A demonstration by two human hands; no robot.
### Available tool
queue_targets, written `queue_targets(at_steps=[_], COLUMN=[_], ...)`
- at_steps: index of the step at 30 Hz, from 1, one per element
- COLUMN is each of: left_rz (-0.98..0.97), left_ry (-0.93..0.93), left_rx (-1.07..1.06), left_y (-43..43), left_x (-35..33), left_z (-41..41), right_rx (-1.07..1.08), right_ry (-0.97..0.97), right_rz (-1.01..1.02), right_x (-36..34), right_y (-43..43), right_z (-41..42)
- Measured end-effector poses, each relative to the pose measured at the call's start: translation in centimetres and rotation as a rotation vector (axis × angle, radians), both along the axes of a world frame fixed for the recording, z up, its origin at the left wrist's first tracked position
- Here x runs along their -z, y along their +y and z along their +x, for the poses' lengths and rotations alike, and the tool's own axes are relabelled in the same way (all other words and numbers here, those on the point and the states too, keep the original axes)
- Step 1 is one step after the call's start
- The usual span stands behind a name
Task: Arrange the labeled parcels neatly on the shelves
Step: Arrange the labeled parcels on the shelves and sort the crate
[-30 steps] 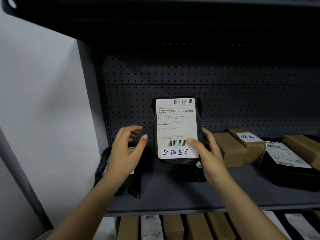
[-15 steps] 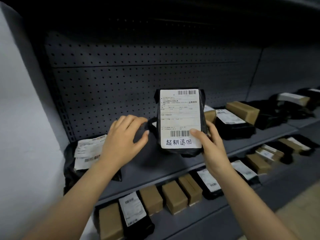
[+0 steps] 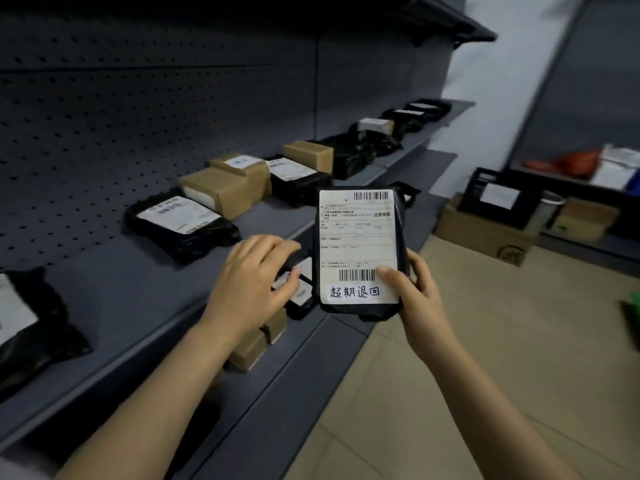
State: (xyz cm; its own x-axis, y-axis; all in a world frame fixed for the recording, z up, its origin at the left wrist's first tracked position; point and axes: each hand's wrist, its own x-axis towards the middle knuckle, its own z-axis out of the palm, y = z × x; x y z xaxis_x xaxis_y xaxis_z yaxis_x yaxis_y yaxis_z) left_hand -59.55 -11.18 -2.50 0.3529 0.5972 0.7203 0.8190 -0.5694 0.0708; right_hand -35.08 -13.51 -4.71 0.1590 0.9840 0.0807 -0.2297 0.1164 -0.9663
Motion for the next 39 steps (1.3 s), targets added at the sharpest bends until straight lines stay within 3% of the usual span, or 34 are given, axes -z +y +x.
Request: queue_targets(at_steps=[11,20,28,39], left_rz=[-0.030,-0.086,-0.119,-0.135], left_ry=[0.090,0.116,0.119,0.053], left_rx=[0.331,0.404,0.457,0.569], left_y=[2.3,7.3,17.7,42.5], left_x=[3.0,4.6,6.4,5.9], left_z=[20.4,36.9,46.4,59.4], right_rx=[0.310,0.442,0.497,0.624], right_ry=[0.060,0.064,0.066,0.055], right_rz=[-0.095,-0.140,-0.165,-0.144], right_x=[3.2,4.5,6.4,5.1], right_y=[-5.7,-2.4,6.8,29.5], right_z=[18.4,33.8,42.8,53.0])
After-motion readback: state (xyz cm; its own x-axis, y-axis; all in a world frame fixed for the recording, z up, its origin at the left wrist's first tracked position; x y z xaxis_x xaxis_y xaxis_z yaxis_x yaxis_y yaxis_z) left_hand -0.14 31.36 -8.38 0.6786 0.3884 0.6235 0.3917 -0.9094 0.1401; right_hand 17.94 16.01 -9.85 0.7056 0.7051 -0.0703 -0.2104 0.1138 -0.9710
